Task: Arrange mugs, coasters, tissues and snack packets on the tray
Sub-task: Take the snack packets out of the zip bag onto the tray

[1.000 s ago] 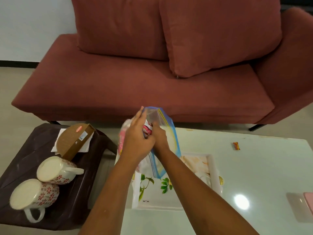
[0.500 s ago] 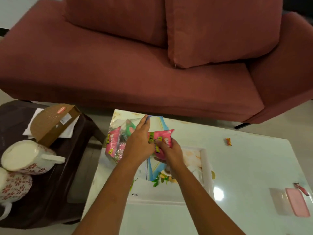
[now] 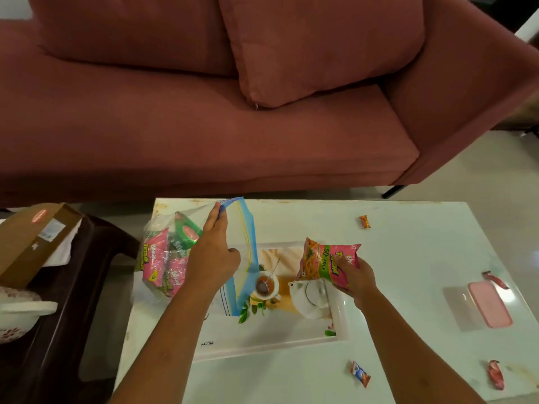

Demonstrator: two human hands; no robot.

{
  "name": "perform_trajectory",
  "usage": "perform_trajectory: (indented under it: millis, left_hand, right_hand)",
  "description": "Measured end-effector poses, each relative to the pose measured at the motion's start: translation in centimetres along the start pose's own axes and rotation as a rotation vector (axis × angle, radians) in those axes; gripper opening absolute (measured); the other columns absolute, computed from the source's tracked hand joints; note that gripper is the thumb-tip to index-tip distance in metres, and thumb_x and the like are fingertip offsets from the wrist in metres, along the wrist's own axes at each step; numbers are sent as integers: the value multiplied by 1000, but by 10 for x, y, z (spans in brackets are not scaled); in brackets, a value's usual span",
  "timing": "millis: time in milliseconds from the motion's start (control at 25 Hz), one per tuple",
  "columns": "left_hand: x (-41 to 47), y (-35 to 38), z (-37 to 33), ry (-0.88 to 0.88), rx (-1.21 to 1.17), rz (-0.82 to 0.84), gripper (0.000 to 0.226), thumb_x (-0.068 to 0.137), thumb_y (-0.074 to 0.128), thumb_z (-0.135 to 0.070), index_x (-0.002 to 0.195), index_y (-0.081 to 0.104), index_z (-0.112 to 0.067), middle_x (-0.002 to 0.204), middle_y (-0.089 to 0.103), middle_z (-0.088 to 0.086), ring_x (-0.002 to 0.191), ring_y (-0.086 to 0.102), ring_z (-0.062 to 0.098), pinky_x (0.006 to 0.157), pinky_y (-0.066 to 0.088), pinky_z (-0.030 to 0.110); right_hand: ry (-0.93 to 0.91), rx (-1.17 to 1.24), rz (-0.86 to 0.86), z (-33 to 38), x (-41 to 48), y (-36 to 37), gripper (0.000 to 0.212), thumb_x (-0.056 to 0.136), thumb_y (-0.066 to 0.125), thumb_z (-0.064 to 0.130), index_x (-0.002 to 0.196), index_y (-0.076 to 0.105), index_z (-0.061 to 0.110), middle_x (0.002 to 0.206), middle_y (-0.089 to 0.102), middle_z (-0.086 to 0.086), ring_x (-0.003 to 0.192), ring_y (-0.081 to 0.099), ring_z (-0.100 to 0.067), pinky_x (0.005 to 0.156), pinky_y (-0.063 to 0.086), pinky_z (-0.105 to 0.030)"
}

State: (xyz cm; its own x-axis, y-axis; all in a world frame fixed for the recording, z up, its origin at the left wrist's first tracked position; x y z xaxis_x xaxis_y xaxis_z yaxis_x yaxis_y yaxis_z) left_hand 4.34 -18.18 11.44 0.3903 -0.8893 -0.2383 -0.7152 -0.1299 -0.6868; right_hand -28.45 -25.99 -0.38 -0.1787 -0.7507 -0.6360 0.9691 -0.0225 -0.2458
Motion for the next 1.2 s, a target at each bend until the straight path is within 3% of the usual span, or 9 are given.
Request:
perform_trajectory:
  millis: [200, 360, 520, 640, 720, 840, 960, 1080, 1200]
  left_hand:
    - [4, 13, 4, -2, 31, -27, 83, 83, 57, -2, 151, 14, -21, 160, 5, -16, 96, 38, 2, 57, 40, 10]
    - [5, 16, 8, -4, 25, -49, 84, 82, 57, -1, 151, 15, -23, 159, 6, -17, 96, 37, -1, 55, 35, 8]
    - [8, 16, 12, -20, 4, -52, 82, 84, 59, -3, 151, 15, -24, 159, 8, -17, 106, 32, -2, 55, 34, 5]
    - [10, 12, 15, -30, -43, -45, 82, 85, 59, -2, 150, 16, -25, 158, 10, -17, 109, 33, -2, 57, 37, 5]
    - [11, 5, 17, -30, -83, -46, 83, 83, 59, 1, 150, 17, -25, 158, 11, -18, 112, 40, 1, 67, 45, 13]
    - [9, -6, 20, -38, -154, -32, 83, 82, 57, 4, 149, 20, -27, 157, 14, -19, 101, 46, -10, 77, 53, 22]
    - [8, -18, 21, -6, -181, -15, 83, 81, 56, 7, 149, 22, -26, 157, 17, -16, 131, 33, -2, 84, 38, 10]
    - [5, -30, 26, -2, -256, -15, 82, 78, 52, 13, 148, 28, -22, 156, 23, -14, 131, 27, -3, 80, 32, -5]
    - [3, -41, 32, 11, -288, -15, 82, 76, 49, 14, 147, 30, -23, 155, 25, -13, 140, 24, 2, 96, 30, 5]
  right_hand:
    - [-41, -147, -39, -7, 33, 6, 55, 79, 74, 29, 124, 47, 15, 112, 58, -9, 99, 62, -29, 64, 58, -37]
    - [-125, -238, -28, 1, 53, 8, 50, 78, 75, 24, 121, 50, 15, 112, 61, -10, 90, 62, -23, 51, 56, -24]
    - [-136, -412, -41, 6, 56, 4, 53, 80, 71, 32, 124, 48, 15, 120, 62, -12, 104, 61, -29, 90, 53, -46]
    - [-197, -703, -194, 31, 38, 10, 63, 84, 65, 38, 137, 38, 17, 138, 46, -12, 124, 45, -34, 99, 42, -50]
    - [-477, -601, -291, 74, -1, 36, 50, 87, 62, 31, 131, 44, 16, 136, 46, -10, 122, 44, -29, 95, 42, -42]
    - [-812, -286, 10, 120, -75, 120, 15, 88, 59, 14, 103, 62, 16, 101, 62, 1, 91, 61, -13, 77, 48, -12]
    - [-824, -474, 529, 110, -128, 224, 17, 83, 58, 5, 95, 68, 13, 86, 69, 2, 77, 67, -12, 73, 53, -17]
    - [-820, -883, 608, 76, -135, 288, 27, 85, 55, 10, 112, 61, 6, 106, 69, -14, 95, 65, -30, 83, 52, -36]
    - [-795, -1085, 522, 63, -127, 323, 36, 91, 50, 24, 125, 50, 9, 124, 60, -15, 111, 57, -32, 93, 44, -39]
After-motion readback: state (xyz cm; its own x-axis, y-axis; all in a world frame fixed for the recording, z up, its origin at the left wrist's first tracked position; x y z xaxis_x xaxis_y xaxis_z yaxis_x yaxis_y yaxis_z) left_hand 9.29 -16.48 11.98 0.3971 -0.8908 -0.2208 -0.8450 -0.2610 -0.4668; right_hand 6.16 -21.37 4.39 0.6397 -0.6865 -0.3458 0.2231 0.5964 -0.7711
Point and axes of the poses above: each hand's wrist, its own x-axis towards the middle knuckle, its own y-axis out of the palm, z = x × y, the point moved 9 cm from there along x, towards the middle knuckle
